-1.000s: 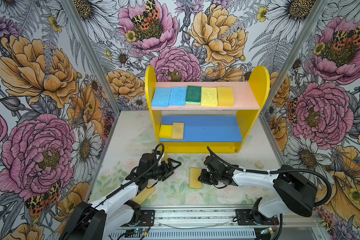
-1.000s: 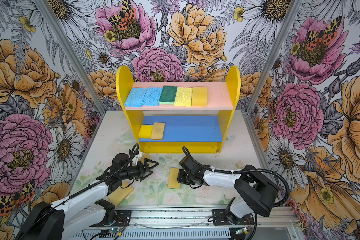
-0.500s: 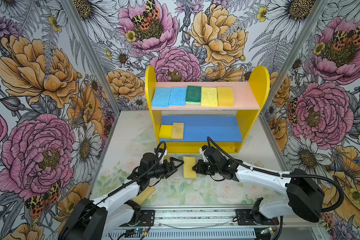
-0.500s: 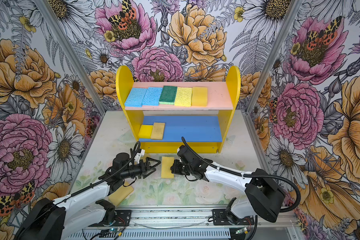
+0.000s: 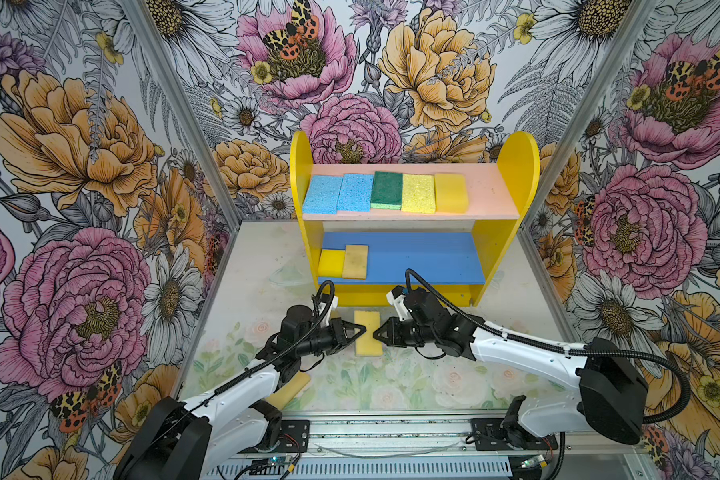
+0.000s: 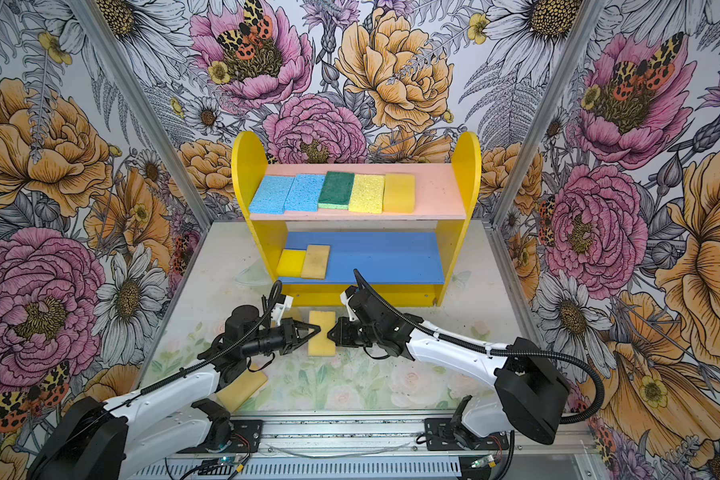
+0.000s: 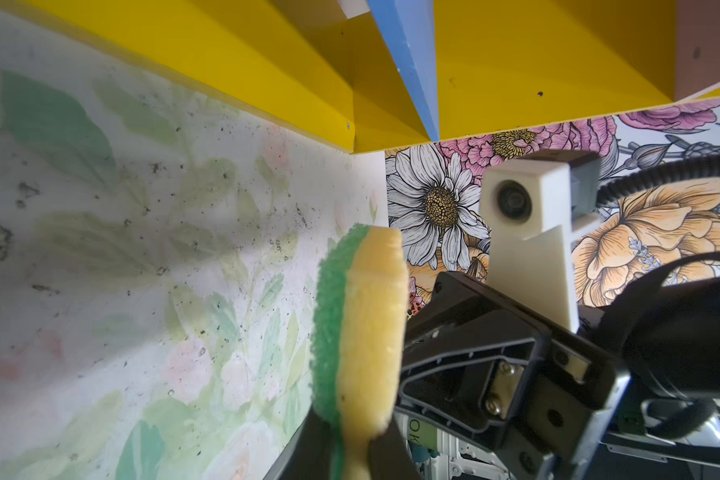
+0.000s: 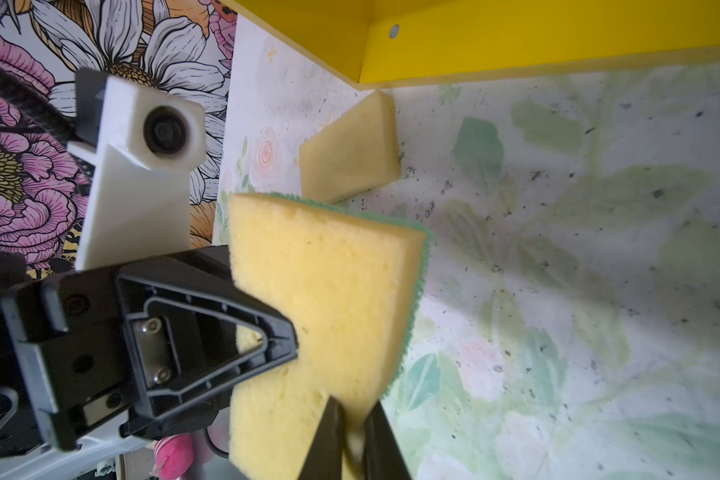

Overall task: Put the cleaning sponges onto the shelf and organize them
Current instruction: 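Close the right gripper on the yellow green-backed sponge and tip it on edge, then lift the yellow sponge and carry it onto the blue lower shelf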

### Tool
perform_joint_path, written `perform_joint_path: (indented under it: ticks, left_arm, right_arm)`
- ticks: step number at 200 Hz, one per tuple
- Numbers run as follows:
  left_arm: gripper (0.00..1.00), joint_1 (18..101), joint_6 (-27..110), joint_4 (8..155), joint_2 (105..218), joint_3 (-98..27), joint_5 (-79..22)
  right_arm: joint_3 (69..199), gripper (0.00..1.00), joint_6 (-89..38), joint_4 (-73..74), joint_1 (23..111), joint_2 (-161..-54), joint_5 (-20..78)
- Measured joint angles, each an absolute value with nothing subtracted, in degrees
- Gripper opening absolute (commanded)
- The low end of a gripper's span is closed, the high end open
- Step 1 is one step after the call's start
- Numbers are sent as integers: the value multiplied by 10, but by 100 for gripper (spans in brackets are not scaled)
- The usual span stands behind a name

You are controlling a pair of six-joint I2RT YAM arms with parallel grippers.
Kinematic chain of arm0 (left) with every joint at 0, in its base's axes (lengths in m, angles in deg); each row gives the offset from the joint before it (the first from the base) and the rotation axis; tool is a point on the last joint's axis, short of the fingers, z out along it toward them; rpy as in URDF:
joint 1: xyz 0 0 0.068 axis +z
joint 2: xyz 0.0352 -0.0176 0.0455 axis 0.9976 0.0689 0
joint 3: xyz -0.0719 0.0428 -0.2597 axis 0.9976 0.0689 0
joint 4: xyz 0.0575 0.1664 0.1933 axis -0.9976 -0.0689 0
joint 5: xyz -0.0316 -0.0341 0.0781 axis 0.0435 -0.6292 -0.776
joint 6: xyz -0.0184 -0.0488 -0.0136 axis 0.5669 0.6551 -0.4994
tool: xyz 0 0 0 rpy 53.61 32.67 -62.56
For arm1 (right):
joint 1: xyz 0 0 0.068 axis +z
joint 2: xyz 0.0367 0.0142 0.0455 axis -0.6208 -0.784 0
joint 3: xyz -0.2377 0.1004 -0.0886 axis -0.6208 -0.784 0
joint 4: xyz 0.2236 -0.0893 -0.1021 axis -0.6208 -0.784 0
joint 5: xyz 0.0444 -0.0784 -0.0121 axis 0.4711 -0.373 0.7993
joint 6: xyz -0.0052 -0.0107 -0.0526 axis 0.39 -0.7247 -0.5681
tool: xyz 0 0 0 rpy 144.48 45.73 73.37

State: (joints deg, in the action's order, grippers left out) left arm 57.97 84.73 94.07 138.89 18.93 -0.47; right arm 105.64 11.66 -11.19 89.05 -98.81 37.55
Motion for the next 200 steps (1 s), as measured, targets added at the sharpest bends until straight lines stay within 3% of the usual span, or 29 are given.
perform_joint_path:
  ticks: [33,107,131,164,175,184,200]
  left_arm:
    - [9,580,847,940,1365,189,-8]
    - [9,600,837,909,1319,189,-11]
    - [9,602,836,899,1306,189,-12]
    - [10,604,836,889,1292,189,-14]
    - [16,604,836,886,1289,189,-16]
    - [32,604,832,885,1287,189,-17]
    - [52,606,835,884,1284,189,-21]
  right_arm:
    - [1053,37,130,-112,900,-970,376]
    - [1050,37,145,-112,936,-955,367]
    - [1050,31,147,-112,943,-955,361]
    - [1050,14,153,-112,946,-954,353]
    - [1050,10,157,-112,946,-954,351]
    - [1050,8,156,-112,946,-954,350]
    - [1050,6,158,-112,947,-952,347]
